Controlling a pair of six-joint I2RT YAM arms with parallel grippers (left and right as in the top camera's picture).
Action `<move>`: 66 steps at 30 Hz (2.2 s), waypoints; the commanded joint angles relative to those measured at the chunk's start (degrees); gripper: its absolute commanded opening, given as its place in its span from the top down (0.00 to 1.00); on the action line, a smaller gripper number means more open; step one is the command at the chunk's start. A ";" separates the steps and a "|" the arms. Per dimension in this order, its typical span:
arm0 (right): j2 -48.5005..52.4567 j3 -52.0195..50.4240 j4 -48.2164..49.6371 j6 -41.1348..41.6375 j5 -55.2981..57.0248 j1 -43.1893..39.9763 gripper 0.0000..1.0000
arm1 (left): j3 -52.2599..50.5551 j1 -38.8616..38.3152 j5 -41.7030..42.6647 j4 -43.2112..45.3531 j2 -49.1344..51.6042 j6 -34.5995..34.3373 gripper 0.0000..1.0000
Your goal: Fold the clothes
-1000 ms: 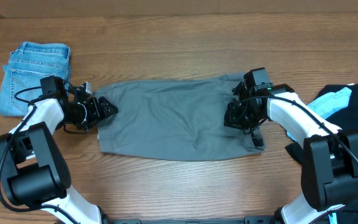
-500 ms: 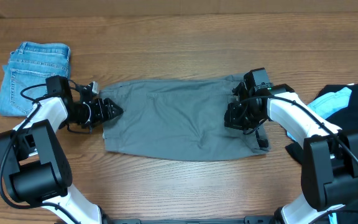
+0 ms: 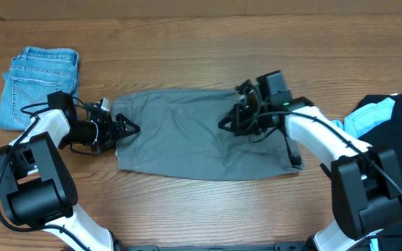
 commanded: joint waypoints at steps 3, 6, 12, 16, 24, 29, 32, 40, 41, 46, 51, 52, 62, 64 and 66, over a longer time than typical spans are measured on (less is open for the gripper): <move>2.23 0.59 0.28 13.68 10.14 6.03 0.94 | -3.54 0.63 -22.95 -3.08 6.58 -0.79 0.09; 4.24 0.59 0.31 18.73 13.66 9.16 0.93 | -3.63 0.33 -25.38 -2.29 6.60 -1.97 0.09; 8.87 0.59 1.36 19.93 14.53 12.37 0.93 | -4.37 -2.97 -19.78 0.24 6.73 0.90 0.09; 10.93 0.59 1.64 20.96 13.31 12.35 0.93 | -6.99 -5.14 -14.69 5.09 6.73 1.11 0.08; 11.30 0.59 1.55 20.92 12.76 12.26 0.93 | -8.57 -4.85 -10.82 5.09 6.64 1.92 0.20; 11.30 0.59 1.44 20.92 12.79 12.26 0.93 | -8.04 0.90 -10.91 2.29 5.66 5.38 0.12; 11.30 0.59 1.44 20.94 12.79 12.26 0.93 | -8.17 4.39 -15.04 1.66 5.64 6.16 0.09; 11.30 0.59 1.64 20.94 12.79 12.26 0.93 | -11.47 2.89 -15.06 6.43 5.66 5.55 0.09; 11.30 0.59 1.77 20.94 12.79 12.26 0.93 | -11.98 2.19 -15.06 7.17 5.66 5.44 0.09; 11.30 0.59 1.86 20.92 12.79 12.26 0.93 | -15.04 -2.54 -15.13 12.17 5.66 0.90 0.17; 11.30 0.59 1.84 20.92 12.76 12.26 0.93 | -15.08 -4.15 -15.08 12.68 5.64 -2.10 0.53; 11.30 0.59 1.81 20.92 12.76 12.26 0.93 | -14.99 -3.89 -15.08 12.20 5.64 -3.17 0.56; 9.42 0.83 1.18 17.38 9.97 11.78 0.93 | -1.33 1.75 -15.26 -9.25 1.36 -3.15 0.83; 7.76 1.18 0.26 15.26 9.09 10.97 0.92 | 2.34 1.92 -16.33 -13.40 -1.92 -2.84 0.82; 5.25 1.42 -1.25 13.09 9.14 9.92 0.92 | 7.17 1.92 -21.00 -18.16 -5.57 -3.10 0.82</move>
